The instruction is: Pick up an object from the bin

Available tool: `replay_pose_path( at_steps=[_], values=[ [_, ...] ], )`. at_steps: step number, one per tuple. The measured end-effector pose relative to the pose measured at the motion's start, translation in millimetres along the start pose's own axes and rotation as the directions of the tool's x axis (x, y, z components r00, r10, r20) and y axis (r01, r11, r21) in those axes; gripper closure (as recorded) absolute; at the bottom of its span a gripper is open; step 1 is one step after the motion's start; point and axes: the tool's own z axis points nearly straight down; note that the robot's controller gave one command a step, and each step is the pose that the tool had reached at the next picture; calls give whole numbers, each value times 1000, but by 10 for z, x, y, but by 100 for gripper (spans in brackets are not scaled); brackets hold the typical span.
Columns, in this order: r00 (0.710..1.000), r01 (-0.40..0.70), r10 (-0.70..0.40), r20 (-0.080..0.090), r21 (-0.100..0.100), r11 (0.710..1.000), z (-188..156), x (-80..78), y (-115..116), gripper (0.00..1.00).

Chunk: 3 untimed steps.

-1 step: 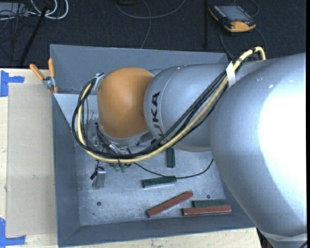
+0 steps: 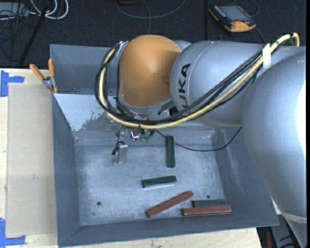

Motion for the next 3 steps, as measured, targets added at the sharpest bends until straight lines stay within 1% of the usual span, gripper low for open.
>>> replay_pose_path(
  at_steps=[1, 2, 3],
  values=[
    [1000, -1, 1, -19, 2, 1000, 741, 556, -553, 0],
    [995, 102, -102, -6, 0, 995, 762, 451, -1034, 0],
    [968, 252, -252, -10, -2, 968, 1073, 773, -2078, 0]
  ],
)
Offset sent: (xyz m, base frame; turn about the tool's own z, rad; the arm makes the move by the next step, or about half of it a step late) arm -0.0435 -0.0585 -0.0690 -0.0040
